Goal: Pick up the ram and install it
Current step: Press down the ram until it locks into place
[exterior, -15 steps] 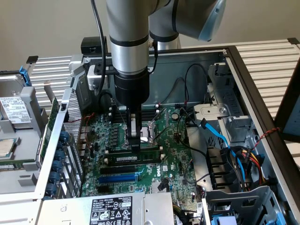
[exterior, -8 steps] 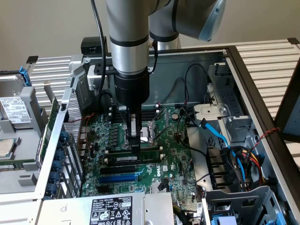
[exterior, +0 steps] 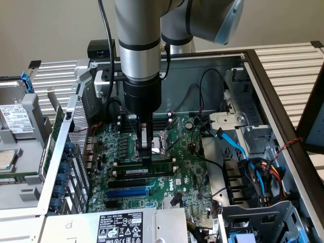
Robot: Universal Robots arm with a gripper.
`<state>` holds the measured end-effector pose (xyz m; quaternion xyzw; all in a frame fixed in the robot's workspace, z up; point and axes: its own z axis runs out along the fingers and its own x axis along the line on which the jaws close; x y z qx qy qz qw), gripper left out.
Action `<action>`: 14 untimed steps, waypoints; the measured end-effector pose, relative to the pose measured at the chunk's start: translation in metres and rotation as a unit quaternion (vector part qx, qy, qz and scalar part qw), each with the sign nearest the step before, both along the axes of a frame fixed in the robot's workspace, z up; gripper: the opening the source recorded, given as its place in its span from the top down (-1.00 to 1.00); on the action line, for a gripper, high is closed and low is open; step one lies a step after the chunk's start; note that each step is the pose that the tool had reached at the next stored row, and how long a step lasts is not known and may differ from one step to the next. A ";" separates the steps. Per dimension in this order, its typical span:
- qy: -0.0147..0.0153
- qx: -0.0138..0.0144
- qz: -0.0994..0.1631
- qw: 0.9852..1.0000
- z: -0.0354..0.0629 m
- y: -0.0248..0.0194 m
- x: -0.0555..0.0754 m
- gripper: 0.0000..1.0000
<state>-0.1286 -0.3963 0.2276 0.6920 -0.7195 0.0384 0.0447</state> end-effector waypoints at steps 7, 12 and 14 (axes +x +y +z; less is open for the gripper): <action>0.000 0.000 0.000 1.000 0.0000 0.0008 0.000 0.79; 0.000 0.000 0.000 1.000 0.0000 0.0008 0.000 0.79; 0.000 0.000 0.000 1.000 0.0000 0.0008 0.000 0.79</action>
